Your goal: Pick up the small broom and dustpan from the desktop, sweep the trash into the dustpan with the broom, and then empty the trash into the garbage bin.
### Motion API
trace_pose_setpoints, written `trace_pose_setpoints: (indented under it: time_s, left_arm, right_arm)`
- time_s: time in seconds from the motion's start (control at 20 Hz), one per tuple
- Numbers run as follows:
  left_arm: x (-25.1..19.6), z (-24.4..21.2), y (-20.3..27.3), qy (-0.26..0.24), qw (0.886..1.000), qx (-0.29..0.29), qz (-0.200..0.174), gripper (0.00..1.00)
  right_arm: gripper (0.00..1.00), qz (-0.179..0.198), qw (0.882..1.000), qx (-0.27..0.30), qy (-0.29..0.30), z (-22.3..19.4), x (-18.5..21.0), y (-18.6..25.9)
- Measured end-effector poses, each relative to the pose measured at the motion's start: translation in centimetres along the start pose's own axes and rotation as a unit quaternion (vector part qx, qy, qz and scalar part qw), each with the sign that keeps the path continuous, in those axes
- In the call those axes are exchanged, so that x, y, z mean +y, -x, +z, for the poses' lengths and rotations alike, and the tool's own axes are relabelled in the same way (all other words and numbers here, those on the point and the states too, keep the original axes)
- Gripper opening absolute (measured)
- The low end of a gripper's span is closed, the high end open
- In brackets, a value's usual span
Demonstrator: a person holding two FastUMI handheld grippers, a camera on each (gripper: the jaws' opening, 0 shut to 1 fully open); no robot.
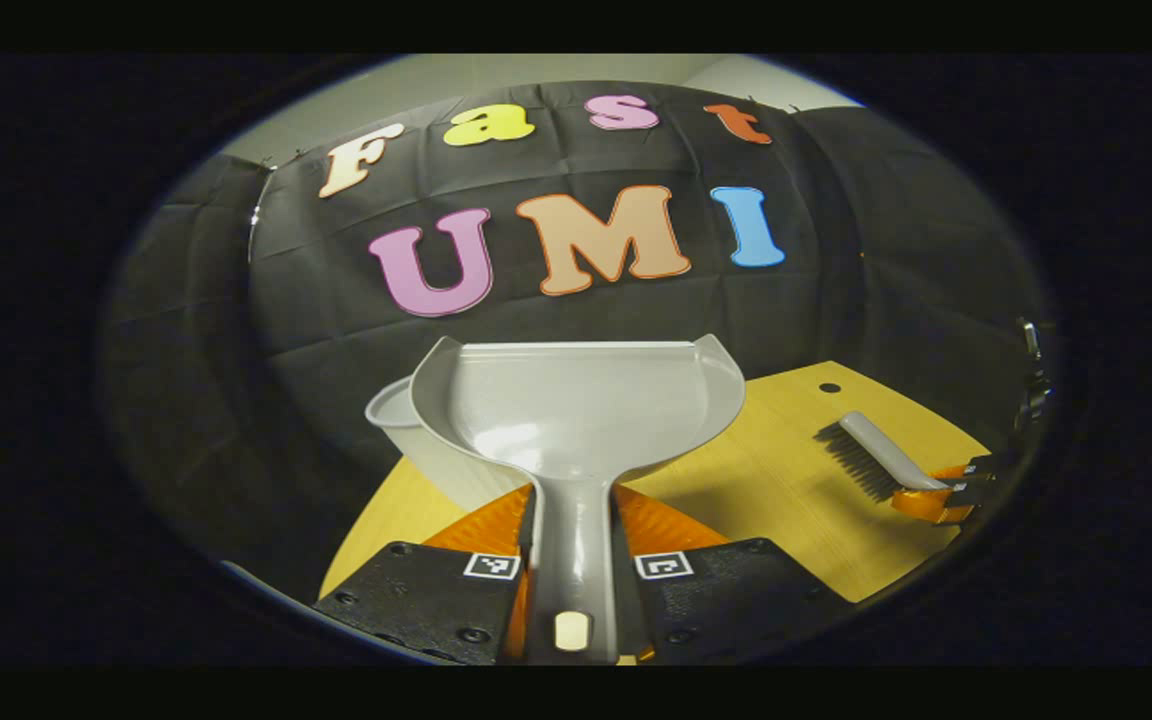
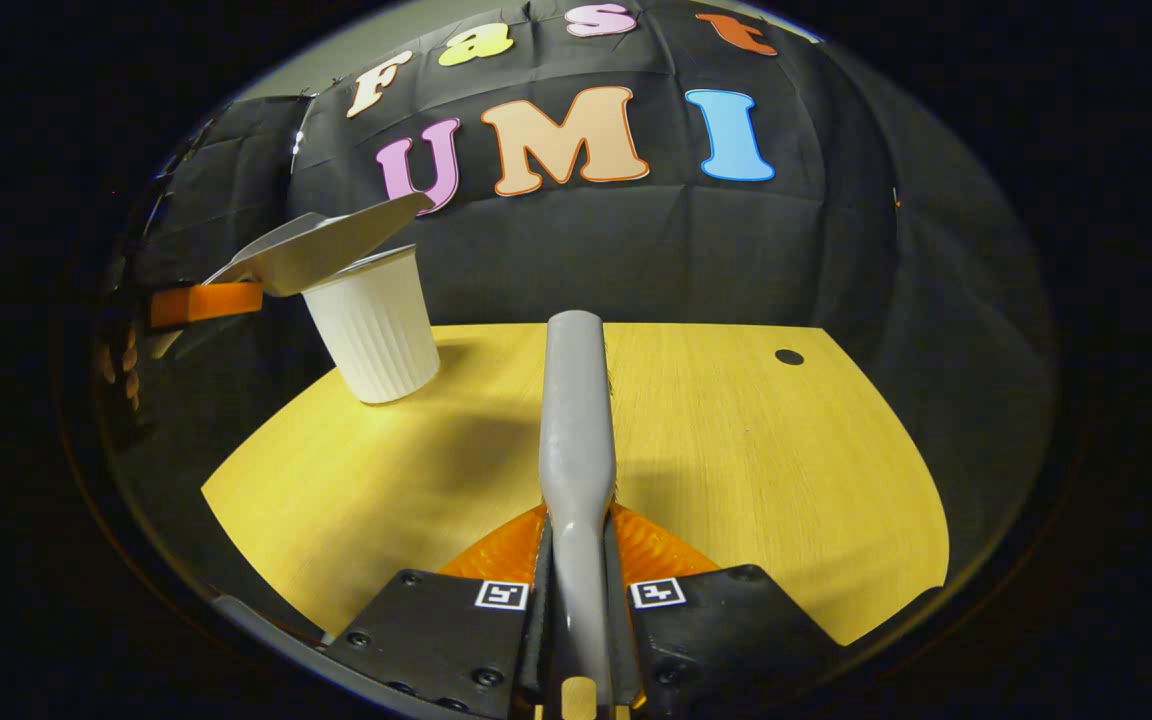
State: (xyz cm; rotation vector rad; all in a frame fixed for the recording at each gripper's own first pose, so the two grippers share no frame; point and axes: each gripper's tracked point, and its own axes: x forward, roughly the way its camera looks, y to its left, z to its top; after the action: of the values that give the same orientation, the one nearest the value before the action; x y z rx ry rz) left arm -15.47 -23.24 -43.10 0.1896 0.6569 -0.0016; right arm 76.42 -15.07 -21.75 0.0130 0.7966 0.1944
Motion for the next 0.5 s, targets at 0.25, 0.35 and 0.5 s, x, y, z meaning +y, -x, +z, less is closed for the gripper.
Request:
trace_pose_setpoints:
  time_s: [0.25,0.35,0.5]
  left_arm:
    - [-4.2,-10.1,0.2,0.016,0.996,0.086,-0.022,0.28]
    - [-5.1,-13.6,0.1,0.007,0.993,0.117,-0.032,0.29]
    - [-6.1,-17.7,0.0,0.013,0.988,0.150,-0.037,0.28]
  right_arm:
    - [0.22,-0.034,0.998,0.046,0.008,-2.8,-0.2,-1.4]
    - [0.22,-0.042,0.997,0.072,0.005,-3.9,-0.2,-2.5]
    - [0.22,-0.050,0.993,0.103,-0.006,-5.4,-0.2,-3.5]
